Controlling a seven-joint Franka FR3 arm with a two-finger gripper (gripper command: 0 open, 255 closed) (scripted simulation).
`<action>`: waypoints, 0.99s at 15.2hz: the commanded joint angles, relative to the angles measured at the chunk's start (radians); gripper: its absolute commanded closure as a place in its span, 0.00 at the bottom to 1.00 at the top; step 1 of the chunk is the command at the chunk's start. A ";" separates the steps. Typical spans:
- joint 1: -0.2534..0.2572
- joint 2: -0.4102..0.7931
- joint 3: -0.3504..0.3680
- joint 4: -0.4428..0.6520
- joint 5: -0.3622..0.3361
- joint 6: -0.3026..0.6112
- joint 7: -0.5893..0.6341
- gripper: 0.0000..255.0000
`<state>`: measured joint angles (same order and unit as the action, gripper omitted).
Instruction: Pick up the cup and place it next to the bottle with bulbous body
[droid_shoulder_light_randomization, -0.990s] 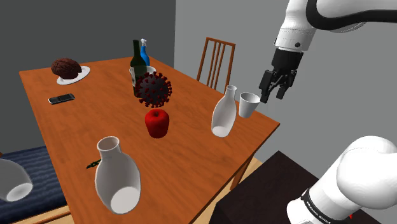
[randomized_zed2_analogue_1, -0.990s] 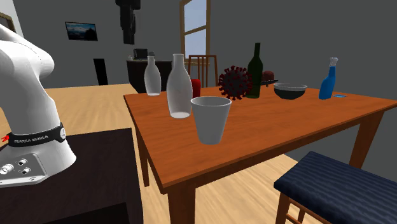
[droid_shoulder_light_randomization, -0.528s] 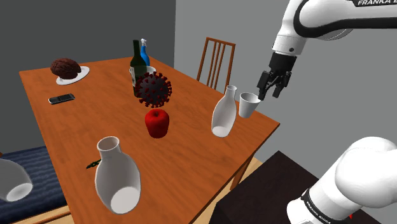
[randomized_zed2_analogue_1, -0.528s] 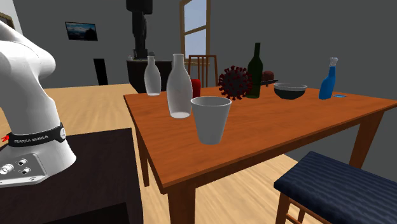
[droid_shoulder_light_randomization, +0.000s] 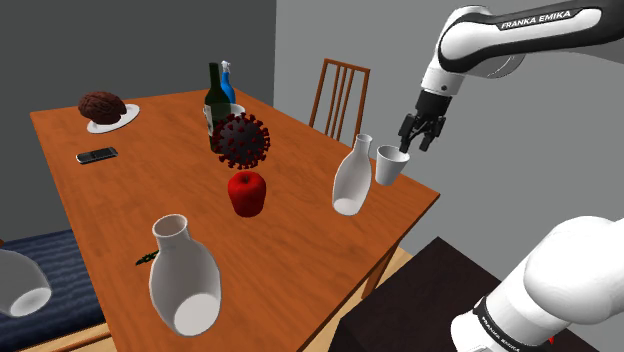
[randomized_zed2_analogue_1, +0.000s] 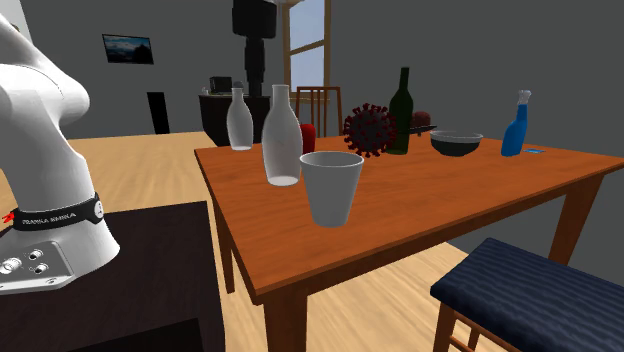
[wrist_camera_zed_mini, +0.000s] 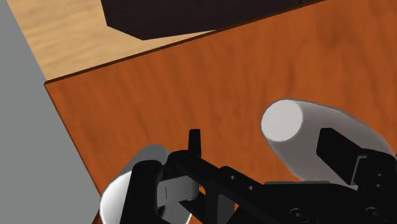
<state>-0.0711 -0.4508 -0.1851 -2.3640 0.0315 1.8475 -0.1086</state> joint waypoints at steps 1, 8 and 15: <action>-0.012 0.052 -0.038 0.017 0.000 0.039 -0.047 0.00; -0.037 0.284 -0.145 0.147 0.063 0.138 -0.204 0.00; -0.083 0.547 -0.214 0.341 0.197 0.175 -0.374 0.00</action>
<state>-0.1470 0.0613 -0.3932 -2.0488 0.2073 2.0180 -0.4598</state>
